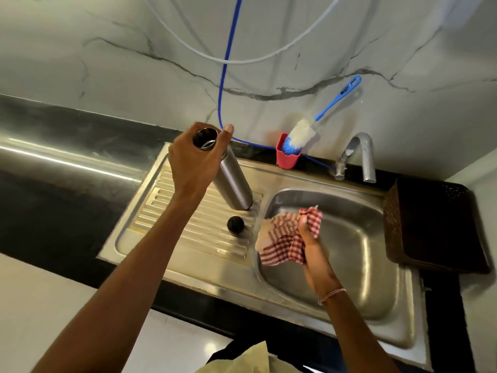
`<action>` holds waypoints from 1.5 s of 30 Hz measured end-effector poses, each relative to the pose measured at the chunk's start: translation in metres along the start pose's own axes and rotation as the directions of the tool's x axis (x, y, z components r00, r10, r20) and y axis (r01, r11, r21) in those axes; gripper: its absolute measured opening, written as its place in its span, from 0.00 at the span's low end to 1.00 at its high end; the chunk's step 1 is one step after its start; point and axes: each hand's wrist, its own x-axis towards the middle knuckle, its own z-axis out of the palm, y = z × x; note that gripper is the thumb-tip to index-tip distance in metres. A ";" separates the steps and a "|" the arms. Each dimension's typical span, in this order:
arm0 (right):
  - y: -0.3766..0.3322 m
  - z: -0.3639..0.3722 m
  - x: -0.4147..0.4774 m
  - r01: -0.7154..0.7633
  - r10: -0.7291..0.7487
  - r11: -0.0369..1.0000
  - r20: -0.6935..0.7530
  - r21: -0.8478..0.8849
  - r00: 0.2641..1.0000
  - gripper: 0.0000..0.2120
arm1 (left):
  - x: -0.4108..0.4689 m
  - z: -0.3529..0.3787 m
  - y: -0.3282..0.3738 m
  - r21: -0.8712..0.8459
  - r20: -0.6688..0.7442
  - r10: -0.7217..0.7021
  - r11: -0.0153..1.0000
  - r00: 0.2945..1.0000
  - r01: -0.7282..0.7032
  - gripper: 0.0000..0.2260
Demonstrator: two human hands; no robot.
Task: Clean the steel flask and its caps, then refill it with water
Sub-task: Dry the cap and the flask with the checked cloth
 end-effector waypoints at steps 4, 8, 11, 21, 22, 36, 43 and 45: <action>-0.011 0.020 0.009 0.083 -0.083 0.996 -0.002 -0.023 0.997 0.36 | 0.024 -0.011 -0.036 0.300 -0.022 0.152 0.944 0.988 -0.138 0.27; -0.009 0.028 0.012 0.101 -0.102 0.992 -0.012 -0.070 0.995 0.32 | 0.029 -0.014 -0.075 0.426 0.046 0.123 0.895 0.991 -0.131 0.31; -0.003 0.031 0.013 0.078 -0.082 0.995 -0.056 -0.066 0.995 0.28 | 0.025 -0.016 -0.102 0.437 0.076 0.058 0.896 0.995 -0.085 0.31; 0.012 0.032 0.014 0.068 -0.072 0.997 -0.145 -0.028 0.987 0.48 | 0.003 -0.011 -0.145 0.369 0.162 -0.025 0.929 0.986 -0.037 0.31; 0.013 0.032 0.015 0.068 -0.070 0.997 -0.149 -0.022 0.986 0.48 | 0.001 -0.010 -0.147 0.366 0.168 -0.029 0.930 0.985 -0.036 0.31; 0.002 0.030 0.013 0.088 -0.090 0.996 -0.128 -0.022 0.988 0.39 | 0.007 -0.025 -0.151 0.373 0.052 0.108 0.920 0.993 -0.119 0.33; -0.031 0.026 0.005 0.063 -0.076 0.957 0.036 0.283 0.996 0.30 | -0.086 0.010 -0.064 -0.175 0.352 -0.059 0.976 0.934 0.127 0.20; -0.038 0.021 0.001 0.024 -0.069 0.920 0.103 0.391 0.992 0.31 | -0.105 0.025 -0.045 -0.246 0.689 -0.245 0.806 0.682 0.538 0.39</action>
